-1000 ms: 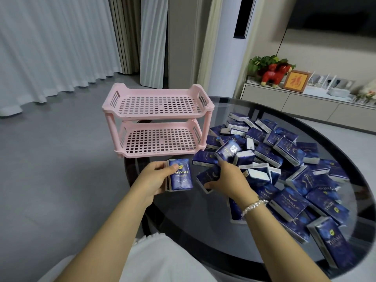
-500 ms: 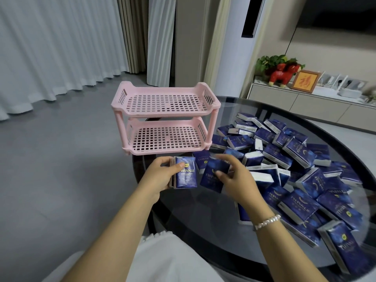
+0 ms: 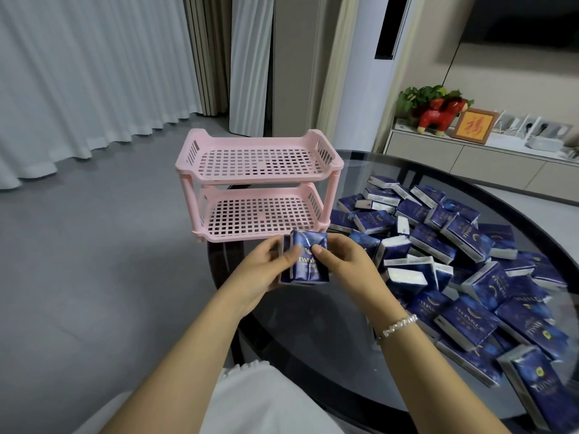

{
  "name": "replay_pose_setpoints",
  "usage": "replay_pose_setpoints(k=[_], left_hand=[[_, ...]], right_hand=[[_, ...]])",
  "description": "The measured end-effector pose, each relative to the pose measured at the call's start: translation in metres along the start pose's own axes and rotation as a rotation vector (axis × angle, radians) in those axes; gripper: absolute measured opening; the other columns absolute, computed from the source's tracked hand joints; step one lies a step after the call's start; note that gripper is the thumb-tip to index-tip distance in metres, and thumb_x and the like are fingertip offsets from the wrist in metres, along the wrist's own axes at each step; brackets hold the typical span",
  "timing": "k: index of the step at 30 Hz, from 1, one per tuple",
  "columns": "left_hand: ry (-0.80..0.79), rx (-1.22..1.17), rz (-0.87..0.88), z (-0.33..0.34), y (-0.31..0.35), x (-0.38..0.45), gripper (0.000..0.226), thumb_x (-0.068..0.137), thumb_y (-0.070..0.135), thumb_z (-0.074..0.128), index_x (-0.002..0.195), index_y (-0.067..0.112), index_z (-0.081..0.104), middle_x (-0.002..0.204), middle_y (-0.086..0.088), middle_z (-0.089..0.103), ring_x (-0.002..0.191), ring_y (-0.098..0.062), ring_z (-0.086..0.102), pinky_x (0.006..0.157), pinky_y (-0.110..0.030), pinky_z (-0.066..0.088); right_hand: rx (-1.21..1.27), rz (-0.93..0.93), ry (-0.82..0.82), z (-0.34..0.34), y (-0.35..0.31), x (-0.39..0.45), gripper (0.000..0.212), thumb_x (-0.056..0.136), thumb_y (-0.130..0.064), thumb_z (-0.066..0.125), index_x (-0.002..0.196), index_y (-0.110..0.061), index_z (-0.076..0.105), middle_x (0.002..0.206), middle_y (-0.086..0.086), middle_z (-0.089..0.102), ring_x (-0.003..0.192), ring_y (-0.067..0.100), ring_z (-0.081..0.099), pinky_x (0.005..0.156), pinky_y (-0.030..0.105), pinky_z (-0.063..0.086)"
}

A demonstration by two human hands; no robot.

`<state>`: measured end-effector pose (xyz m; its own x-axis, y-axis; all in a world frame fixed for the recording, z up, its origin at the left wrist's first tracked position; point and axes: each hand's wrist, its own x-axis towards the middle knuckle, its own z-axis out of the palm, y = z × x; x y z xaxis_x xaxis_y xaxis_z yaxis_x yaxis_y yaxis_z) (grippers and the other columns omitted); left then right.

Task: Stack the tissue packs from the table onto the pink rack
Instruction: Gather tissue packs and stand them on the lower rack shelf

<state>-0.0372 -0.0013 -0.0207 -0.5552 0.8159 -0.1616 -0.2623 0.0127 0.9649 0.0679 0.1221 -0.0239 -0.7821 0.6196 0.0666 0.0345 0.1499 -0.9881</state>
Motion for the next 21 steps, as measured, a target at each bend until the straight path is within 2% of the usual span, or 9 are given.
replay_pose_setpoints(k=[3,5,7,9,11,13,15,19,21], left_hand=[[0.011,0.012,0.049,-0.004,-0.004,0.004,0.055,0.071,0.02,0.075,0.123,0.02,0.057,0.119,-0.002,0.068,0.112,-0.018,0.063,0.101,-0.041,0.047],[-0.013,0.027,0.069,-0.009,-0.006,0.006,0.059,0.08,0.002,0.068,0.133,0.018,0.049,0.126,-0.001,0.063,0.118,-0.016,0.059,0.105,-0.039,0.044],[-0.078,0.073,0.069,-0.017,-0.009,0.006,0.069,0.082,-0.005,0.064,0.143,0.016,0.038,0.136,-0.001,0.056,0.125,-0.014,0.053,0.11,-0.04,0.038],[-0.14,0.251,0.085,-0.024,-0.013,0.004,0.077,0.081,0.0,0.069,0.146,0.021,0.032,0.141,0.004,0.05,0.129,-0.01,0.048,0.113,-0.037,0.034],[-0.135,0.565,0.084,-0.03,-0.016,0.003,0.088,0.078,0.015,0.074,0.149,0.029,0.023,0.144,0.011,0.04,0.133,-0.004,0.038,0.116,-0.029,0.025],[-0.047,0.817,0.082,-0.032,-0.016,0.001,0.092,0.081,0.023,0.073,0.15,0.033,0.013,0.137,0.009,0.029,0.131,-0.005,0.03,0.111,-0.019,0.018],[-0.027,0.868,0.086,-0.031,-0.017,-0.002,0.089,0.084,0.024,0.07,0.15,0.035,0.011,0.124,0.006,0.027,0.12,-0.006,0.032,0.108,-0.017,0.021],[-0.055,0.927,0.078,-0.026,-0.02,-0.003,0.076,0.089,0.028,0.063,0.15,0.028,0.018,0.123,0.007,0.027,0.113,-0.007,0.038,0.111,-0.026,0.029],[-0.066,0.956,0.073,-0.024,-0.021,-0.003,0.073,0.091,0.031,0.059,0.151,0.026,0.017,0.125,0.007,0.025,0.11,-0.007,0.039,0.111,-0.027,0.031]], right_hand=[[-0.076,0.043,-0.051,-0.007,0.005,0.007,0.037,0.085,-0.024,0.068,0.12,-0.024,0.056,0.115,-0.003,0.062,0.107,0.013,0.059,0.087,0.027,0.05],[-0.013,0.147,-0.199,-0.016,0.008,0.012,0.063,0.079,-0.027,0.073,0.135,-0.028,0.045,0.129,-0.001,0.055,0.12,0.015,0.053,0.099,0.036,0.046],[0.018,0.197,-0.359,-0.021,0.01,0.015,0.066,0.076,-0.022,0.075,0.135,-0.029,0.044,0.133,0.004,0.055,0.123,0.014,0.051,0.103,0.038,0.044],[-0.106,0.12,-0.438,-0.021,0.009,0.016,0.056,0.077,-0.011,0.074,0.122,-0.034,0.051,0.125,0.001,0.061,0.103,0.003,0.059,0.09,0.024,0.05],[-0.203,0.063,-0.441,-0.019,0.011,0.015,0.06,0.074,-0.006,0.076,0.12,-0.034,0.049,0.121,-0.008,0.061,0.08,-0.002,0.06,0.073,0.016,0.048],[-0.227,0.05,-0.435,-0.017,0.014,0.012,0.069,0.069,-0.014,0.081,0.127,-0.033,0.047,0.124,-0.012,0.06,0.079,0.017,0.062,0.076,0.026,0.051],[-0.219,0.037,-0.45,-0.016,0.014,0.009,0.078,0.066,-0.02,0.082,0.134,-0.032,0.043,0.129,-0.012,0.058,0.09,0.036,0.061,0.086,0.044,0.053],[-0.204,0.039,-0.515,-0.016,0.011,0.009,0.074,0.079,-0.004,0.072,0.141,-0.025,0.036,0.137,-0.008,0.051,0.081,0.001,0.06,0.086,0.038,0.05],[-0.202,0.06,-0.512,-0.015,0.011,0.009,0.073,0.081,-0.005,0.07,0.142,-0.026,0.035,0.14,-0.008,0.049,0.082,0.011,0.057,0.087,0.04,0.05]])
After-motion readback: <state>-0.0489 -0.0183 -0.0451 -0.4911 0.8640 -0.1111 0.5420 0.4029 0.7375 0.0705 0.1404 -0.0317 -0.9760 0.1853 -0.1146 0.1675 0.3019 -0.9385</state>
